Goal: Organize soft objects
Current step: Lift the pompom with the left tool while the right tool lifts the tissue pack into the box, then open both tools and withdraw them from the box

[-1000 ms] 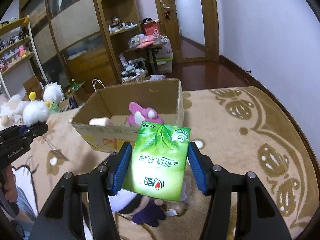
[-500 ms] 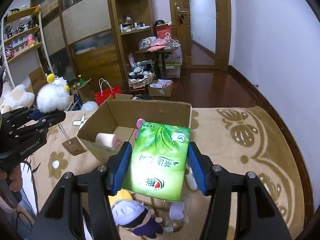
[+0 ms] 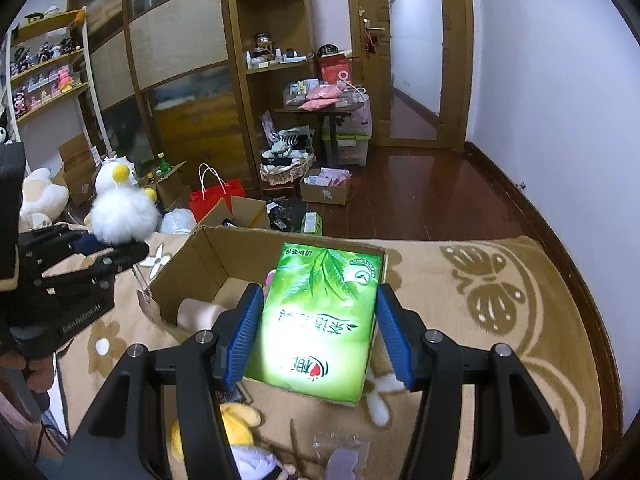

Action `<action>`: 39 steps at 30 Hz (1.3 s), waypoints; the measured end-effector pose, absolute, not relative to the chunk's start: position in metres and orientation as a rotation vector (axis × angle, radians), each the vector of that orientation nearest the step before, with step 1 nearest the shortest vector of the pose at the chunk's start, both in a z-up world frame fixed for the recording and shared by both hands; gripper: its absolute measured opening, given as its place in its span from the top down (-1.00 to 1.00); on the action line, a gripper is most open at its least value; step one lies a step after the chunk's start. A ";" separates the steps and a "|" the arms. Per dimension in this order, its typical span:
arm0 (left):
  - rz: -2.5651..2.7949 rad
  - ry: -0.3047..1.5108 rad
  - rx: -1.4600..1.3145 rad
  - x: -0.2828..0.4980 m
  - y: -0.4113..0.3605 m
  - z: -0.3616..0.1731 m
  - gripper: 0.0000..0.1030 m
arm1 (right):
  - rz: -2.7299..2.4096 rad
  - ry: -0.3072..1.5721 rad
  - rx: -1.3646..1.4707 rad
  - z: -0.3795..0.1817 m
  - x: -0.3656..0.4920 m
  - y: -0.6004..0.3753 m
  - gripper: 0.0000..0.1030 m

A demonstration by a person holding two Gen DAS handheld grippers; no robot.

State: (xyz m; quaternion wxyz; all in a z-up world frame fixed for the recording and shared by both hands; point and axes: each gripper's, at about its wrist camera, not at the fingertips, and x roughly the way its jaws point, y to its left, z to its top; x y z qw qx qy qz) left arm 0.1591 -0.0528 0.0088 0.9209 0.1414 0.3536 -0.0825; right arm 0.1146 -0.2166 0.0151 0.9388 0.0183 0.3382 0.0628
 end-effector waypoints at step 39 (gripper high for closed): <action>-0.120 0.852 0.186 0.163 -0.037 -0.034 -0.86 | 0.190 0.679 0.147 -0.025 0.117 -0.231 -0.98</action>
